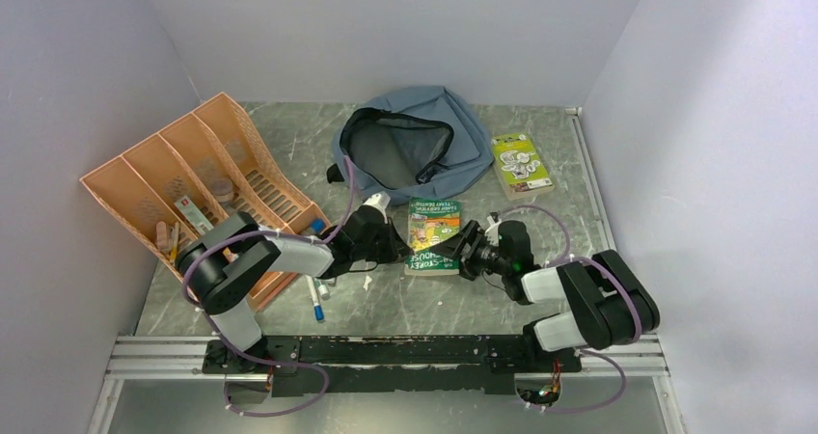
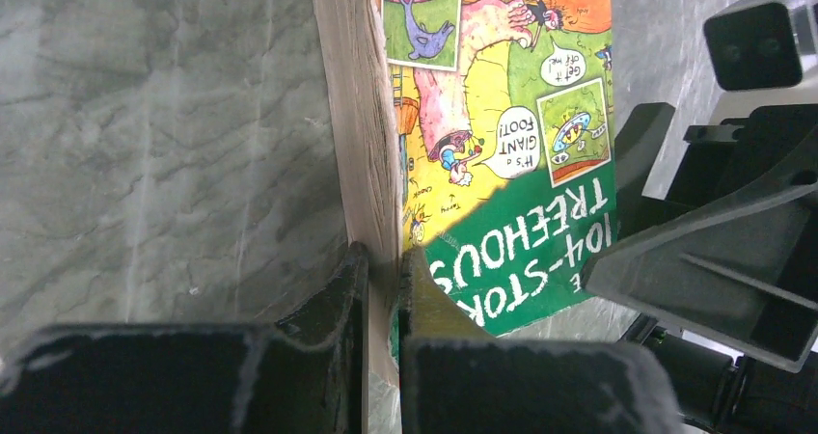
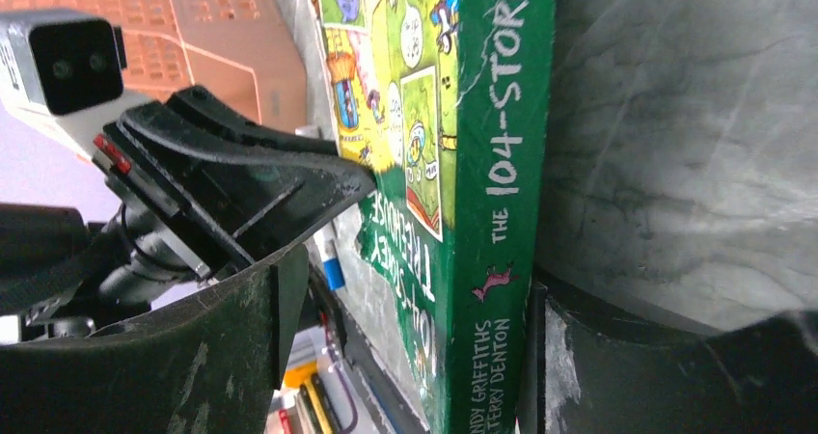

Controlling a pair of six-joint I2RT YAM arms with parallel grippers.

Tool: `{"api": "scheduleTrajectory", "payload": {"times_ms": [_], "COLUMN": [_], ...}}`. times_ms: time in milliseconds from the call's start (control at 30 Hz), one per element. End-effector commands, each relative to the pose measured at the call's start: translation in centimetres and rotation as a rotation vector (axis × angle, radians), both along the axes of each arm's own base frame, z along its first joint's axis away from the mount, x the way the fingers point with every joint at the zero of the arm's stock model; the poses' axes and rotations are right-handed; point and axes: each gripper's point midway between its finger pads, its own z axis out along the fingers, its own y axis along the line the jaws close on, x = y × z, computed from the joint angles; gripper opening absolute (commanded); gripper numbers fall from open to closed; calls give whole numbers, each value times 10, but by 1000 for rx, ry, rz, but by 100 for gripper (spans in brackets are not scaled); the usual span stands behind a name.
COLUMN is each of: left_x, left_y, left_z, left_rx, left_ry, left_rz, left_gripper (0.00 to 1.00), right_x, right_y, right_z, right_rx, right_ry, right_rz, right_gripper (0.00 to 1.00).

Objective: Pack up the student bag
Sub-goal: Pick up the book from the center of the board.

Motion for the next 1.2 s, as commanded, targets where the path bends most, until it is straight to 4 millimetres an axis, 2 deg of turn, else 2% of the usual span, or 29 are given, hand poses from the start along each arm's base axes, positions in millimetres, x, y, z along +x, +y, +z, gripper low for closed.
{"api": "scheduleTrajectory", "payload": {"times_ms": [0,133,267,400,533,700,900,1033,1167], "left_x": [-82,-82,-79,-59,-35,-7,15,30,43], "left_y": [109,110,105,87,70,56,50,56,61], "left_z": [-117,-114,-101,-61,-7,70,148,181,199], "left_rx": [510,502,477,402,336,250,195,179,160], "left_ry": [281,272,251,161,47,-134,-358,-444,-486], "left_rz": [-85,-87,-83,-64,-44,-22,-42,-30,-43], "left_gripper": [7,11,21,37,50,64,76,77,76], "right_x": [-30,-22,-4,14,22,24,29,29,31], "right_y": [13,5,-12,-29,-39,-43,-42,-48,-58], "right_z": [1,0,5,30,60,88,149,178,208], "right_rx": [69,2,-152,-291,-368,-386,-380,-437,-507], "right_ry": [30,6,-62,-164,-246,-307,-447,-507,-589], "right_rz": [148,96,30,-12,-25,-36,-33,-19,-26], "right_gripper": [73,65,46,26,1,0,0,0,0]}}
